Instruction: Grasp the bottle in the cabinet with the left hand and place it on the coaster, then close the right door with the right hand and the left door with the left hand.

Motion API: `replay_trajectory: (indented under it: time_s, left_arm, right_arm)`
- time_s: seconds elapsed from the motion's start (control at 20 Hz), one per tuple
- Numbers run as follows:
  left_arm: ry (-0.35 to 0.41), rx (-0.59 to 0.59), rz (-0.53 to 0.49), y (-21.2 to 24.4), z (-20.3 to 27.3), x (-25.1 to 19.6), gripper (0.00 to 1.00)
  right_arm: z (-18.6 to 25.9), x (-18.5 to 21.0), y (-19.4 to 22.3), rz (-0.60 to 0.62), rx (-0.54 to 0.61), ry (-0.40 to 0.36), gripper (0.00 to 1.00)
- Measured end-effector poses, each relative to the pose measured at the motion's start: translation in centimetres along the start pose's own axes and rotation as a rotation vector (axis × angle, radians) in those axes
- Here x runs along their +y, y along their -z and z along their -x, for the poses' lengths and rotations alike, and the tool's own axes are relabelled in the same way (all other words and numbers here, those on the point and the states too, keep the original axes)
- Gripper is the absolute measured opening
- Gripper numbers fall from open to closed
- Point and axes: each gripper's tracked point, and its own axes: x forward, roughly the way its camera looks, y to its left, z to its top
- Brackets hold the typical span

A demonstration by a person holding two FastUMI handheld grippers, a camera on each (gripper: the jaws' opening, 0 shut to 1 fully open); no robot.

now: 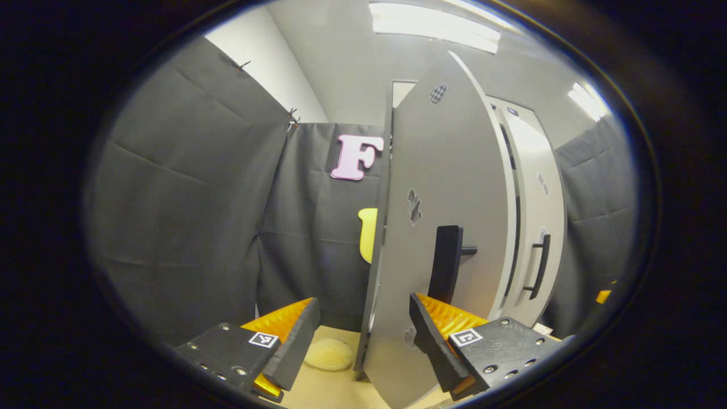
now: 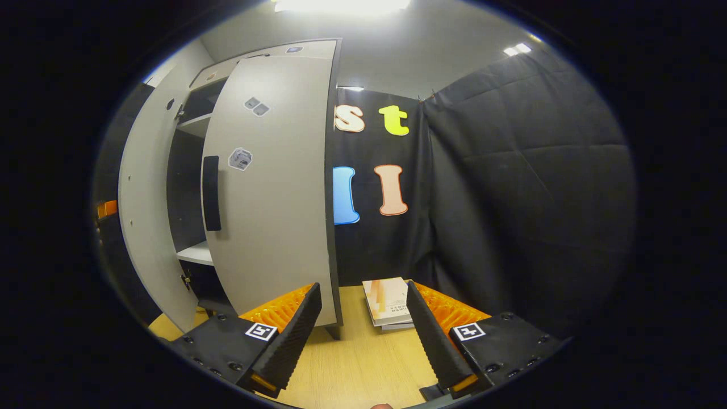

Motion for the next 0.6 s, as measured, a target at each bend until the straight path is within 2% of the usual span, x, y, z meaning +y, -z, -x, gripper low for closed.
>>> replay_trajectory:
  time_s: [0.35, 0.4, 0.6]
  left_arm:
    - [0.083, 0.003, 0.038, 0.8, -1.5, -6.3, 0.94]
    - [0.098, 0.000, 0.036, 0.8, -1.9, -7.3, 0.94]
    - [0.128, -0.003, 0.002, 1.3, -3.6, -10.4, 0.94]
  right_arm:
    - [1.6, -4.2, 0.4, -0.001, 0.008, 0.065, 0.96]
    - [1.7, -4.7, 0.6, -0.002, 0.011, 0.075, 0.94]
    - [2.5, -6.3, 1.2, -0.016, 0.022, 0.106, 0.96]
